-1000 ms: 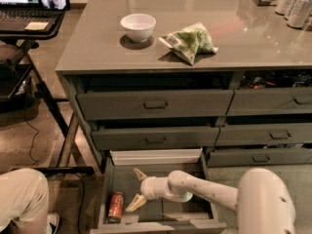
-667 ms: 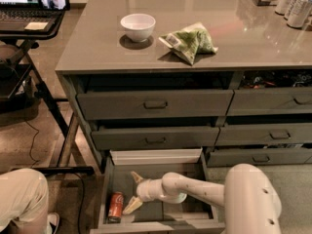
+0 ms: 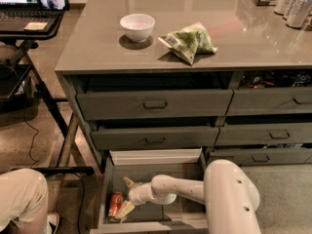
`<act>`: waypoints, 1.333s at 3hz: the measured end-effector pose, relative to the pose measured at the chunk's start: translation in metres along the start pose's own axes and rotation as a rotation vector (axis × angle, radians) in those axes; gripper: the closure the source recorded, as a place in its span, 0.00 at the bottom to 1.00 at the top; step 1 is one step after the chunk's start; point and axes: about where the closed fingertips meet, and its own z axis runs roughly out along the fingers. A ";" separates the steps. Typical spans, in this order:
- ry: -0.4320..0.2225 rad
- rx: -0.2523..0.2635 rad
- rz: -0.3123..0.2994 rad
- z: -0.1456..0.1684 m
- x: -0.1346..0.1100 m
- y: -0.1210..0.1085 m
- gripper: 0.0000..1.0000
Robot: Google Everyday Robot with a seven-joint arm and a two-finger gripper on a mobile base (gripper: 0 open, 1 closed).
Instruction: Pick coke can from bottom drawer and place on counter
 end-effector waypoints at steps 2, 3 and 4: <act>0.010 -0.045 0.030 0.033 0.016 0.011 0.00; 0.012 -0.054 0.049 0.040 0.022 0.016 0.00; 0.003 -0.070 0.066 0.046 0.026 0.021 0.00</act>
Offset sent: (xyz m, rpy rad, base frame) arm -0.0104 0.0252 -0.0466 -0.0051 0.0776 0.0248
